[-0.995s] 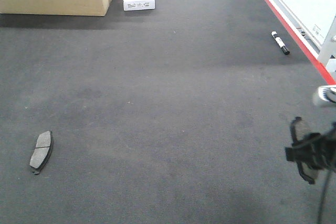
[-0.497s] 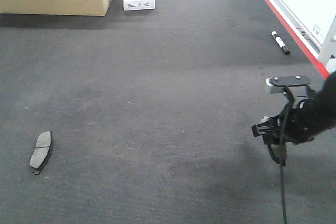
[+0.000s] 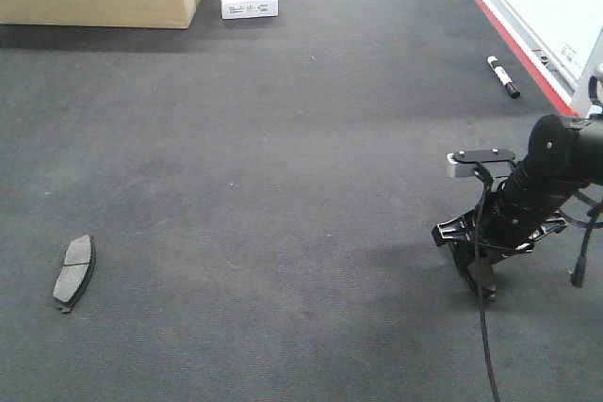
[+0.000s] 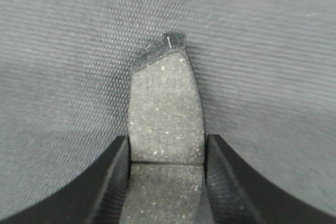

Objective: Move and align brake pads A on conveyor

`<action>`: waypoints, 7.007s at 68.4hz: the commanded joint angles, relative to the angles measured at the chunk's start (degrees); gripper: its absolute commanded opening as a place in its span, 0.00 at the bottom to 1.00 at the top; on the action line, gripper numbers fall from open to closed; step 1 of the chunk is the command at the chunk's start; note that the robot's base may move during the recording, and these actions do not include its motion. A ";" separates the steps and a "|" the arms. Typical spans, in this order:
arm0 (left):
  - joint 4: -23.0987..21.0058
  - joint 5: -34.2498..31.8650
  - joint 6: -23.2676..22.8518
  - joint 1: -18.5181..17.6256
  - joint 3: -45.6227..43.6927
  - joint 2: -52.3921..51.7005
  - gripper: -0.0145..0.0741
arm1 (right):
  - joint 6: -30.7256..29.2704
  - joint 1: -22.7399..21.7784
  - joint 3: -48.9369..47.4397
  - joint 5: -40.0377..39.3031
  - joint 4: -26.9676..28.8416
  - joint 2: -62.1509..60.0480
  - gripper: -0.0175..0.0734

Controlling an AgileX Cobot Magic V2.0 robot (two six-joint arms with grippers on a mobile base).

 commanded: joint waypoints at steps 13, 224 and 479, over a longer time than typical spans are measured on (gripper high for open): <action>-0.25 -4.14 -0.04 -0.19 -1.49 0.48 0.65 | 1.79 -0.21 -2.69 0.76 0.26 -5.32 0.74; -0.20 -4.09 -0.04 -0.19 -1.49 0.54 0.65 | 1.79 -0.33 48.64 -21.71 2.12 -101.33 0.66; -0.20 -4.09 -0.04 -0.19 -1.49 0.54 0.65 | 1.79 -0.33 48.64 -20.90 2.12 -101.33 0.66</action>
